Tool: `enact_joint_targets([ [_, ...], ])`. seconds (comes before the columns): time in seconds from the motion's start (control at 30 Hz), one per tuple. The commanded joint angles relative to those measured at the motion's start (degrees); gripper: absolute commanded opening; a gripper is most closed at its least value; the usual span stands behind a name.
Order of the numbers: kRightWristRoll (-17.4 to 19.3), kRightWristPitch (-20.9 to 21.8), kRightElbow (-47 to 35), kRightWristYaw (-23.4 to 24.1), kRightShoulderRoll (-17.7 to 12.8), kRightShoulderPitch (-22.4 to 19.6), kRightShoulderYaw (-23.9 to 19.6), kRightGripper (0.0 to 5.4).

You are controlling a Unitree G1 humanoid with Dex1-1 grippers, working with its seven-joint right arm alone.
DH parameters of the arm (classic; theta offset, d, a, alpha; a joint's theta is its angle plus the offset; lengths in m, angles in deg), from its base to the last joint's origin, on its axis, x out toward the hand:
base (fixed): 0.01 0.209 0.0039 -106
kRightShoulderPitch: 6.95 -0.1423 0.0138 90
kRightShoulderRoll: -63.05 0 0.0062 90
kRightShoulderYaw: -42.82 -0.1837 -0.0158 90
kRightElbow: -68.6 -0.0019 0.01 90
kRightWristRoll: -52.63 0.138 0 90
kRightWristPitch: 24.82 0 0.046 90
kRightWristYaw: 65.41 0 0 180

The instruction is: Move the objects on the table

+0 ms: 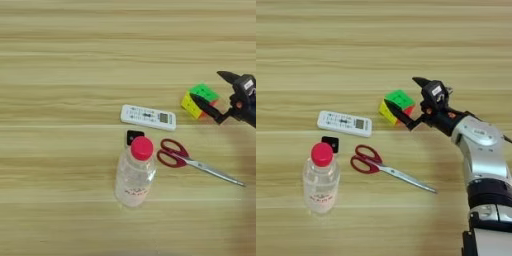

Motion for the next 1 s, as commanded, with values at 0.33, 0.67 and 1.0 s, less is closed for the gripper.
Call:
enact_joint_targets([
  [0.33,-2.05,-0.14,2.44,4.96,-1.07,-6.33,0.04,5.38],
  [0.67,-2.53,-4.74,5.42,7.25,0.68,-7.94,0.54,5.38],
  [1.0,1.13,-10.46,4.85,6.97,1.83,-8.90,-1.28,4.67],
])
